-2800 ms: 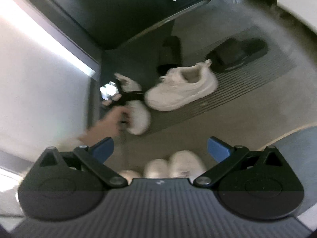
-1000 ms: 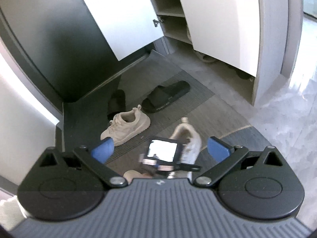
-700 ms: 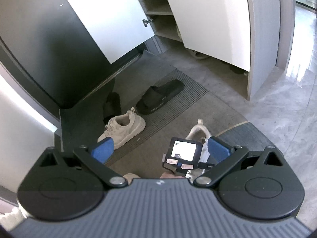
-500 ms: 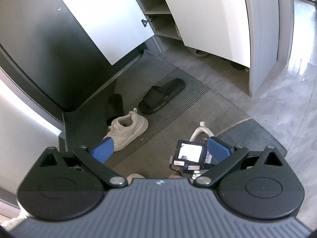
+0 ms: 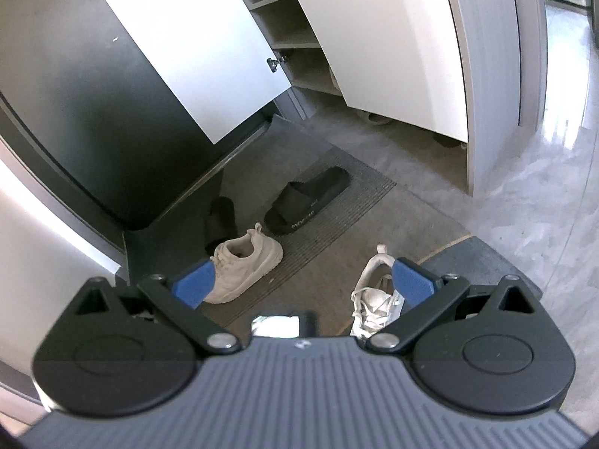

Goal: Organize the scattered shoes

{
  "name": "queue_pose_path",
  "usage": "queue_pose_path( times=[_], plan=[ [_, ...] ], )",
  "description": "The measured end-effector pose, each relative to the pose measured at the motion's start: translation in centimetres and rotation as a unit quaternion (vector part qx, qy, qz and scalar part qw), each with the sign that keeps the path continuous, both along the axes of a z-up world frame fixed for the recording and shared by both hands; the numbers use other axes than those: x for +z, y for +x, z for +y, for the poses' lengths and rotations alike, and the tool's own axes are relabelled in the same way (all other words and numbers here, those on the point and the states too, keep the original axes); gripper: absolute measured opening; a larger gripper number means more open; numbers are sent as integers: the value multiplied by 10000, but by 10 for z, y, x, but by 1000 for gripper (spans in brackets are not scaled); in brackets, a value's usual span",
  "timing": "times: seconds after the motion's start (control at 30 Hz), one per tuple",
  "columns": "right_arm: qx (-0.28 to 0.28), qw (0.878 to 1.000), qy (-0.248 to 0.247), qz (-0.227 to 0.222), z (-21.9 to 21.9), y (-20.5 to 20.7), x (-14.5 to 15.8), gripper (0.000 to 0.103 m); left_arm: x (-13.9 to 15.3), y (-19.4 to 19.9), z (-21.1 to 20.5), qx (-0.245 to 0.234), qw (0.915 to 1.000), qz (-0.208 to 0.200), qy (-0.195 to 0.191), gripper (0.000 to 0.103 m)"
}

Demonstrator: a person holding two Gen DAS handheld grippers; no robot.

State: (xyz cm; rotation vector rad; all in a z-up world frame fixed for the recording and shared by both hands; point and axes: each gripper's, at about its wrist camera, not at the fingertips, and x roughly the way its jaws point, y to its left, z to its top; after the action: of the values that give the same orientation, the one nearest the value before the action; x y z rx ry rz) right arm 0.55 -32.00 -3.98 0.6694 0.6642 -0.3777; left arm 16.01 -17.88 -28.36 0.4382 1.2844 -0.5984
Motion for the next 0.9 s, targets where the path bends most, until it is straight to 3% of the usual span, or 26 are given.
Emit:
queue_pose_path(
  times=[0.13, 0.23, 0.33, 0.43, 0.6, 0.8, 0.9],
  plan=[
    [45, 9998, -157, -75, 7, 0, 4, 103, 33, 3, 19, 305, 9995, -15, 26, 100],
    [149, 9997, -167, -108, 8, -1, 4, 103, 77, -10, 38, 471, 9986, -31, -228, 100],
    [282, 9994, -134, -139, 7, -4, 4, 103, 133, -22, 43, 557, 9977, -97, -379, 100],
    [241, 9997, -8, -49, -1, -7, 0, 103, 216, -47, 57, 693, 9947, -488, -587, 102],
    [565, 9981, 172, 199, -9, -2, -8, 103, 300, -85, 82, 934, 9859, 38, -1390, 103],
    [1132, 9867, -296, 1126, -3, 27, -38, 103, 349, -151, 79, 441, 9859, -598, -1500, 103],
    [2213, 9590, -661, 1644, 8, 59, -71, 103, 351, -175, 78, 277, 9863, -616, -1508, 103]
  ],
)
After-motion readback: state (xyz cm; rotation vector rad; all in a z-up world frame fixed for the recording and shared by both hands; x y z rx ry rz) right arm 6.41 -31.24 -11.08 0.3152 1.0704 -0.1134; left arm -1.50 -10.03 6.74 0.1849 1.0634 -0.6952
